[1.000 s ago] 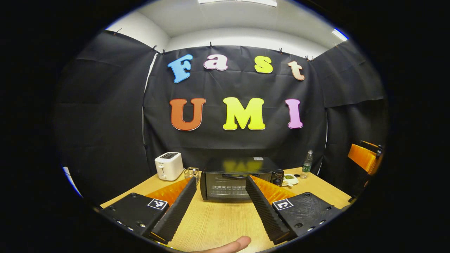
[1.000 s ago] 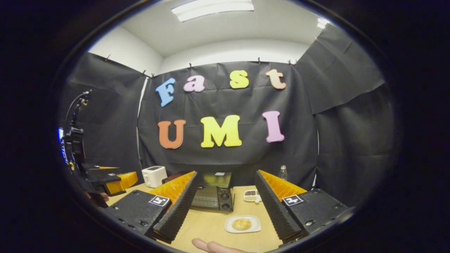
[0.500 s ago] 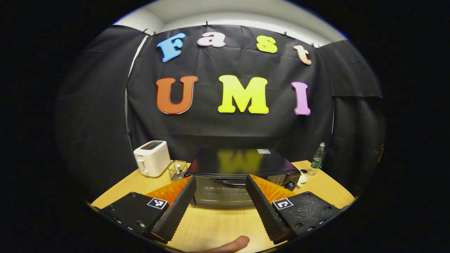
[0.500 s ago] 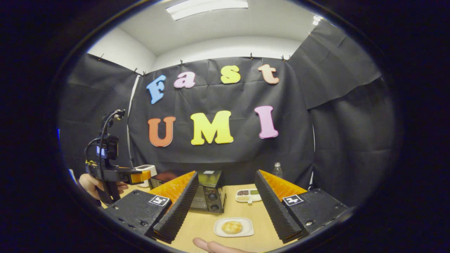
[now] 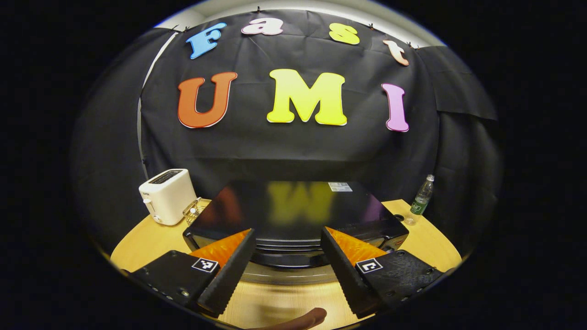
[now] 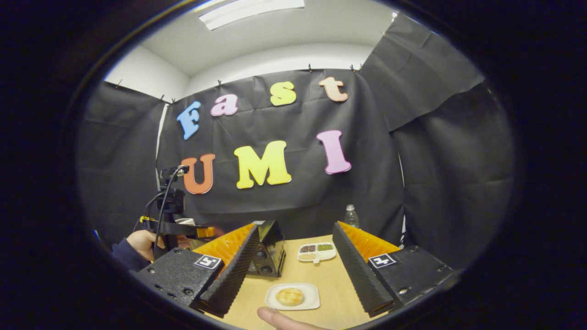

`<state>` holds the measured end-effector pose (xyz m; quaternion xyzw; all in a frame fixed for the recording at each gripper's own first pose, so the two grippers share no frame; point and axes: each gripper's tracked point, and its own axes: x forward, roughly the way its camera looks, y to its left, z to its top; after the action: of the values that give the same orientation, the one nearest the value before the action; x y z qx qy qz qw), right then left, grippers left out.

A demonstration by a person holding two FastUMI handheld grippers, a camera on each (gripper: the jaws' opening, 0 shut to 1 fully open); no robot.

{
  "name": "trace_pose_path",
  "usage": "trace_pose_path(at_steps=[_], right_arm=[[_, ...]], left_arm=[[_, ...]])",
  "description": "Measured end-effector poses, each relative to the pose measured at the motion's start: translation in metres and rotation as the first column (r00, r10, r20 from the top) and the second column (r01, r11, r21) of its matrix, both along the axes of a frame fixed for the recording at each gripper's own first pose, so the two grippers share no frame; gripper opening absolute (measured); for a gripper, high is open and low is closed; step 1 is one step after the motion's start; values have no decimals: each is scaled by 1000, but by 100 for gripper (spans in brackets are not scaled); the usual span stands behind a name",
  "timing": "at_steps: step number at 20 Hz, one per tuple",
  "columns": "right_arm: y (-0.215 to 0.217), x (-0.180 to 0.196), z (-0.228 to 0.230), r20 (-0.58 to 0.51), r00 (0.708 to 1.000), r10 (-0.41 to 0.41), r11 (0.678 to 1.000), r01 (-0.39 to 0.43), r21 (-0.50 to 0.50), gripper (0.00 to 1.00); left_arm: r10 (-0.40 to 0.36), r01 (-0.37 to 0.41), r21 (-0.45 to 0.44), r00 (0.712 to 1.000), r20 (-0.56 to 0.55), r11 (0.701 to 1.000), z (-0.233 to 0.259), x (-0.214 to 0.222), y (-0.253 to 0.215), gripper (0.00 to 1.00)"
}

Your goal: Open the electric oven with the left hand, put the food in, and close the electric oven.

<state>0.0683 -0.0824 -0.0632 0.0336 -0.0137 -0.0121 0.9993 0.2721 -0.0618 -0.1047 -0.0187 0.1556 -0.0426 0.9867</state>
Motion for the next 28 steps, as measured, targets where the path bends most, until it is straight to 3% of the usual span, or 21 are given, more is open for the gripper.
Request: trace_pose_path(at_steps=[1, 2, 3, 5, 18, 28], right_arm=[[3, -4, 2, 11, 1000, 2, 1000, -2, -20, 99], [4, -7, 2, 17, 1000, 0, 999, 1, -44, 99], [2, -9, 1, 18, 1000, -8, 998, 9, -64, 99], [-3, -12, -2, 0, 1000, -30, 997, 30, -76, 99], [-2, -66, -4, -34, 998, -53, 997, 50, -67, 99], [5, -68, -36, -115, 991, -72, 992, 59, -115, 100]], left_arm=[[16, -16, 8, 1000, -25, 1000, -7, -1, 2, 93], [11, -11, 24, 1000, -18, 1000, -3, -4, 2, 84], [-5, 6, 35, 999, -34, 999, -7, -2, -1, 94], [-9, 10, 30, 999, -45, 1000, -10, -5, -3, 98], [-6, 9, 31, 996, -93, 999, -47, -96, -1, 97], [1, 1, 17, 995, -97, 1000, -116, -152, -5, 96]])
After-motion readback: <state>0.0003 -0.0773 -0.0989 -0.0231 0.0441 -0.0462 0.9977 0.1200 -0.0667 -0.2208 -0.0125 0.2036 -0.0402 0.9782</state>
